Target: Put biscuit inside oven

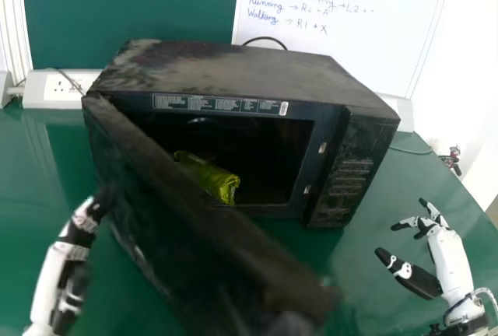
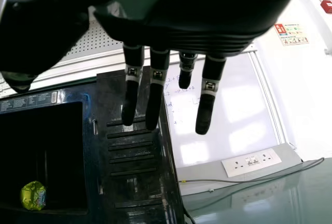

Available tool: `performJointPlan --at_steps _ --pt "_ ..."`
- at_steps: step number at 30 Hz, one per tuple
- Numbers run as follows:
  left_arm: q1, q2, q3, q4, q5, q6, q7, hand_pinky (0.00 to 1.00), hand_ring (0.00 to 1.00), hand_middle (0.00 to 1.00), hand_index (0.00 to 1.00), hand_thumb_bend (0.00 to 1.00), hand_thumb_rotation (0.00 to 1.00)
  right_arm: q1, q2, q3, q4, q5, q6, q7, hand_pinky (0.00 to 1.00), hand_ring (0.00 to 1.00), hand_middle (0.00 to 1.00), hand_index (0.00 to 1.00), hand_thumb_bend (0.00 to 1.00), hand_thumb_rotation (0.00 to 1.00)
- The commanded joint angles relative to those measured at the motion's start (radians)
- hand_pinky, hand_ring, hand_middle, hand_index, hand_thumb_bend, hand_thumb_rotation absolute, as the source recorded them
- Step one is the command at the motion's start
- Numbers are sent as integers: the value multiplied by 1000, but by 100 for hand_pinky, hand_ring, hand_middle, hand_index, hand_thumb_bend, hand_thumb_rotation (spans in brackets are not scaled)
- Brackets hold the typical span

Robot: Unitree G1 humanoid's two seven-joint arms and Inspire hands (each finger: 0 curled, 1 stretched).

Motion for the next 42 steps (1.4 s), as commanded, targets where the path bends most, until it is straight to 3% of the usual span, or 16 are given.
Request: performJointPlan --at_steps 1,6,11,16,22,26,33,38,42 --pt "-9 24 6 22 72 -39 23 99 99 99 100 73 92 13 -7 -15 -5 26 5 0 54 64 66 62 98 19" --pt "-30 72 27 57 186 -91 71 99 100 100 100 75 88 21 -8 -16 -19 33 22 6 54 64 66 63 97 20" --pt "-80 101 79 110 397 -160 193 98 99 99 99 72 88 22 -8 -16 -20 44 28 10 55 64 66 63 97 19" --pt "-85 123 112 71 625 -122 312 99 96 97 96 75 91 23 -8 -16 -22 52 30 11 54 64 66 63 98 18" --pt "-71 186 107 34 804 -54 408 99 94 95 95 75 93 25 -3 -16 -35 52 38 13 54 64 66 63 98 18" --pt "-62 225 83 -1 870 10 426 96 91 92 92 75 90 28 -1 -16 -44 49 41 14 54 64 66 63 98 18" --pt "-59 287 40 -94 947 153 374 96 92 91 88 74 87 30 0 -16 -48 56 35 15 53 63 65 62 98 18" --pt "-68 320 11 -144 949 257 296 96 90 90 85 74 84 30 2 -15 -52 55 39 15 52 62 65 62 98 17" --pt "-87 345 -12 -162 934 313 254 91 87 88 84 75 79 32 5 -13 -67 50 53 17 52 62 65 62 98 18"
